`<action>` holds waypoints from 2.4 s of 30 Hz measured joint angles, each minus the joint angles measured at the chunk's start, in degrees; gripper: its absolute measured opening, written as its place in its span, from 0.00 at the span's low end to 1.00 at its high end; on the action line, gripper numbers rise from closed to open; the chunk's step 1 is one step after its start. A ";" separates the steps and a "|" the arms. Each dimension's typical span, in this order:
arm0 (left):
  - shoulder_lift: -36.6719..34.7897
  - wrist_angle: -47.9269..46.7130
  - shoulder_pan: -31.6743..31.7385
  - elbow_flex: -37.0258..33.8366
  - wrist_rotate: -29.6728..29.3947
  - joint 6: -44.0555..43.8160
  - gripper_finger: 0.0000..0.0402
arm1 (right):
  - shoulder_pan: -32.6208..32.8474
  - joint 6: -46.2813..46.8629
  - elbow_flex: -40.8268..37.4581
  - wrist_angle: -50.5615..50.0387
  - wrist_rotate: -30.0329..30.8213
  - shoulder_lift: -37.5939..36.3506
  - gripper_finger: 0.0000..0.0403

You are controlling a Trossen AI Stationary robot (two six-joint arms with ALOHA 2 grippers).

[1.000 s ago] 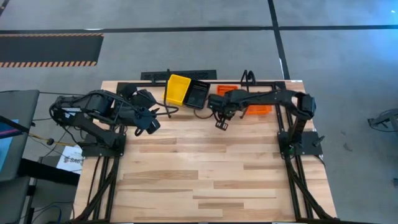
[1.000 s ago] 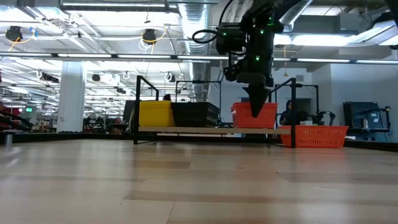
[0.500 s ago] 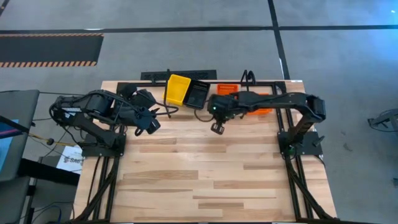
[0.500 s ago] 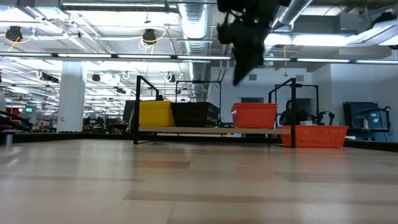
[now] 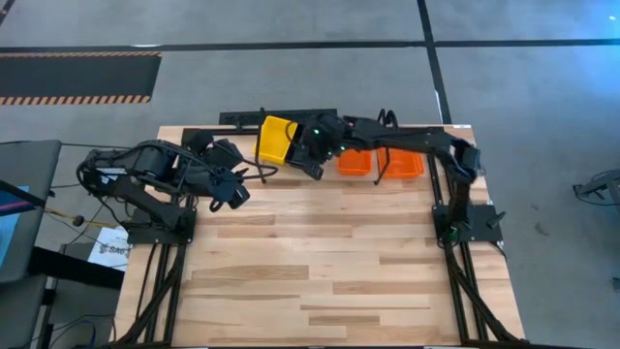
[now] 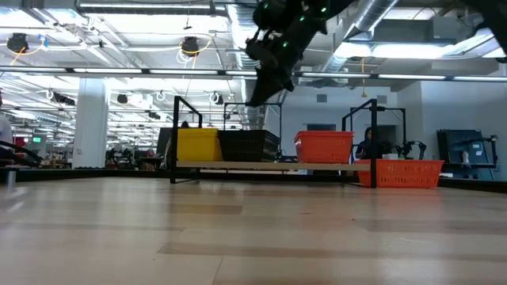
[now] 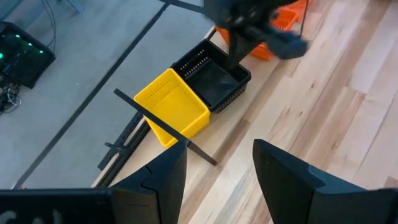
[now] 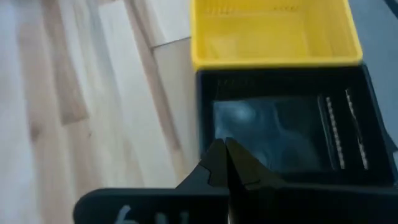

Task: Stack baskets on shelf by color
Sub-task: Stack the orange bin on top of the other orange bin on the shelf

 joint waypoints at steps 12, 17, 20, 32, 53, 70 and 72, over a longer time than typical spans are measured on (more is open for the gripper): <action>0.00 0.02 -0.01 0.00 0.02 0.20 0.43 | -0.80 -3.05 10.68 -10.16 -4.50 12.83 0.00; 0.00 0.00 -0.01 0.00 -0.24 0.22 0.43 | -0.31 -4.59 10.72 -15.32 -4.29 13.30 0.00; 0.00 0.00 0.00 0.00 -0.24 0.15 0.43 | -0.30 -5.25 10.72 -17.53 -2.83 12.87 0.00; 0.00 0.00 -0.01 0.00 1.16 -1.14 0.43 | -3.59 -6.16 10.72 -22.99 3.28 7.58 0.00; 0.00 0.00 -0.01 0.00 1.20 -2.03 0.43 | -3.81 -4.01 10.68 -16.12 3.12 7.64 0.00; 0.00 0.00 -0.01 0.00 1.16 -3.88 0.43 | -5.39 1.39 10.66 -16.76 -6.77 7.66 0.00; 0.00 0.00 0.01 0.00 1.14 -3.90 0.43 | -5.16 1.32 10.66 -16.76 -7.12 7.66 0.00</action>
